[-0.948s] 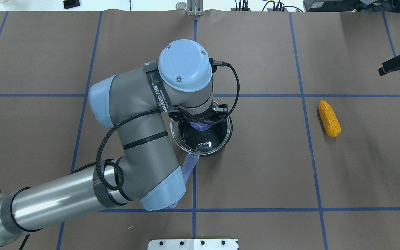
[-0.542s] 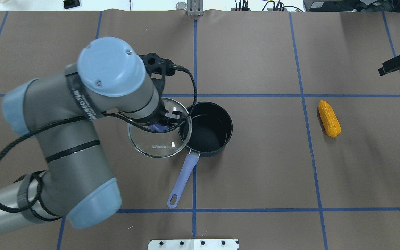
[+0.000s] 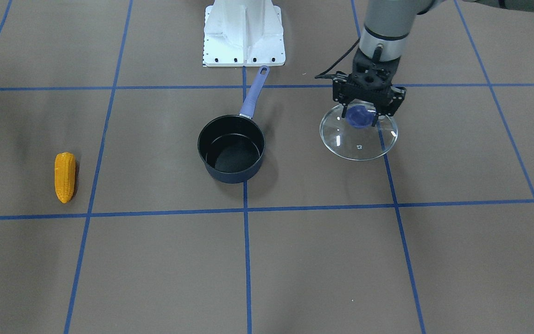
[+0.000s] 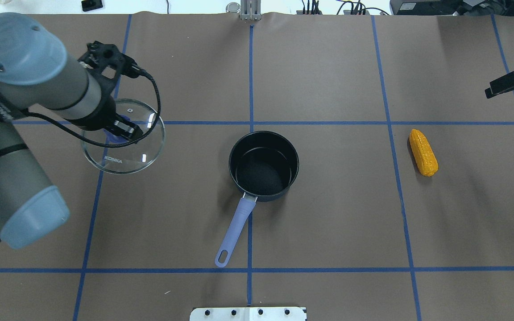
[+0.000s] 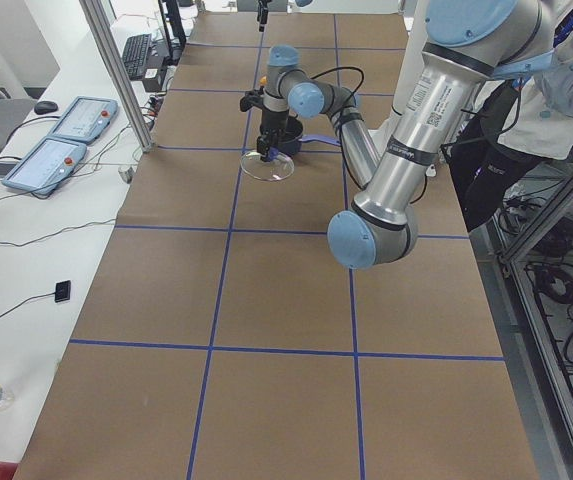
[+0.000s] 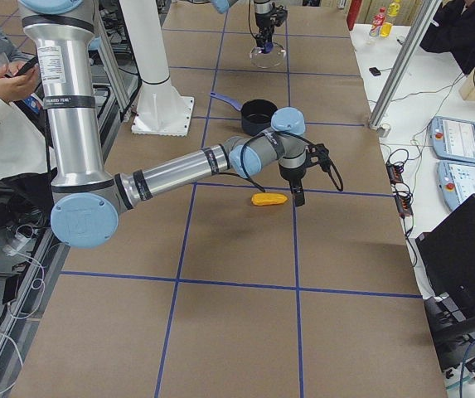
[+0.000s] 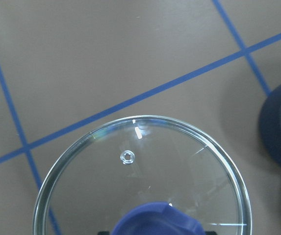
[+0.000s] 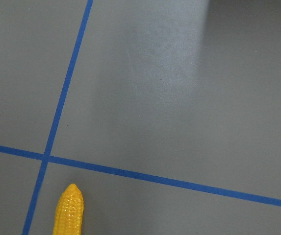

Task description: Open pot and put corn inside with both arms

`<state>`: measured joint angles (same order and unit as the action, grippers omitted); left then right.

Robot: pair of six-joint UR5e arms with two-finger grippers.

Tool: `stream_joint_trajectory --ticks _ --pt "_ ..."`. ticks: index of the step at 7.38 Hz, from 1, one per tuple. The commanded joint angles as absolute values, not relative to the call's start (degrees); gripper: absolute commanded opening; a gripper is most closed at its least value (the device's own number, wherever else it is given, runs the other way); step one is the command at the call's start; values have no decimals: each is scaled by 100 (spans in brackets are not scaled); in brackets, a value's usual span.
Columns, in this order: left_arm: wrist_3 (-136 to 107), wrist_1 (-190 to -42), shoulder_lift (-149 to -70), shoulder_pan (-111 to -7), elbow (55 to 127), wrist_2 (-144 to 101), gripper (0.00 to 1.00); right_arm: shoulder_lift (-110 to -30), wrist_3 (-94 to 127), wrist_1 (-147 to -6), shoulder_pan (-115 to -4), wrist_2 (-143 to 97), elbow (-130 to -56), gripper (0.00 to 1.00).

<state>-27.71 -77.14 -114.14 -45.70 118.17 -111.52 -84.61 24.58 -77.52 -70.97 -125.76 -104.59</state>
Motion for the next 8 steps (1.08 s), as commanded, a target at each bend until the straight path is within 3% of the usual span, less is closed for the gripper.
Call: stream_joint_trajectory --ticks 1,4,8 --pt "-1498 -8827 -10113 -5350 11699 -11758 2 -8464 2470 -7752 -7049 -12542 -10459 100" --pt "-1292 -11031 -9082 -5379 10577 -11899 5 -8464 2470 -7752 -7023 -12507 -10415 100" --pt "-1336 -11373 -8895 -5361 10248 -12111 19 -8455 2470 -7743 -6996 -12446 -10380 100"
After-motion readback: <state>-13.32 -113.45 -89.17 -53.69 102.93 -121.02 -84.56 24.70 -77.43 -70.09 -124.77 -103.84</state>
